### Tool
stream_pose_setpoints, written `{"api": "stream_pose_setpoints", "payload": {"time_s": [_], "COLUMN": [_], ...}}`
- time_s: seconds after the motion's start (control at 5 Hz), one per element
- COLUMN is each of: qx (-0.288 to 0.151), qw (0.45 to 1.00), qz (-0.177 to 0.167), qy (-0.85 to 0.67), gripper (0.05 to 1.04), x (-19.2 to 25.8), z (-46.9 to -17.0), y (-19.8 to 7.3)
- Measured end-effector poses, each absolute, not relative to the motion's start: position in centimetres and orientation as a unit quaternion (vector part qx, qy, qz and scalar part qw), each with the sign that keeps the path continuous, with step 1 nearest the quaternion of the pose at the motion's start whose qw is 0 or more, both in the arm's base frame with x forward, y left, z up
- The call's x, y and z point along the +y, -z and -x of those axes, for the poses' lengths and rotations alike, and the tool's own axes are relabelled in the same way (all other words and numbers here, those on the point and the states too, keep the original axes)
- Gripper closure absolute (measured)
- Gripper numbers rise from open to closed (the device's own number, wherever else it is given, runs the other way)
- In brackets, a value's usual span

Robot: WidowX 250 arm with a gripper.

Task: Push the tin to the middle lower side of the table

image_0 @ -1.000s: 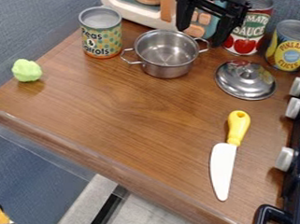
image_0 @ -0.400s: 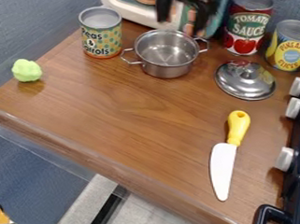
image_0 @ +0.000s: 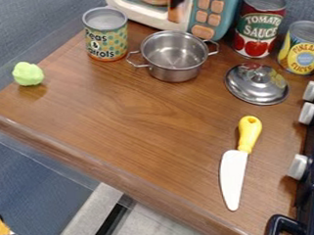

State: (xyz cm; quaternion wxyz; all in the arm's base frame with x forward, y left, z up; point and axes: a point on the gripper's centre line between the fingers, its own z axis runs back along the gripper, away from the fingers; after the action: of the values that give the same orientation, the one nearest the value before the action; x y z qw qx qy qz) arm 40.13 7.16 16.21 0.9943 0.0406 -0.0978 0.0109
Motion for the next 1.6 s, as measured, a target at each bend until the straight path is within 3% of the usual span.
{"api": "stream_pose_setpoints", "payload": {"time_s": [0.4,1.2,1.6], "qx": [-0.106,-0.085,-0.07], "qw": [0.991,0.99,0.99], "qz": [-0.081,-0.099,-0.076], "qy": [-0.016,-0.053,-0.096], "gripper": [0.083,0.083,0.083], "x": [11.5,14.4,15.4], "z": [-41.9,-41.1,-40.4], "y": [-14.1,-11.9,-10.7]}}
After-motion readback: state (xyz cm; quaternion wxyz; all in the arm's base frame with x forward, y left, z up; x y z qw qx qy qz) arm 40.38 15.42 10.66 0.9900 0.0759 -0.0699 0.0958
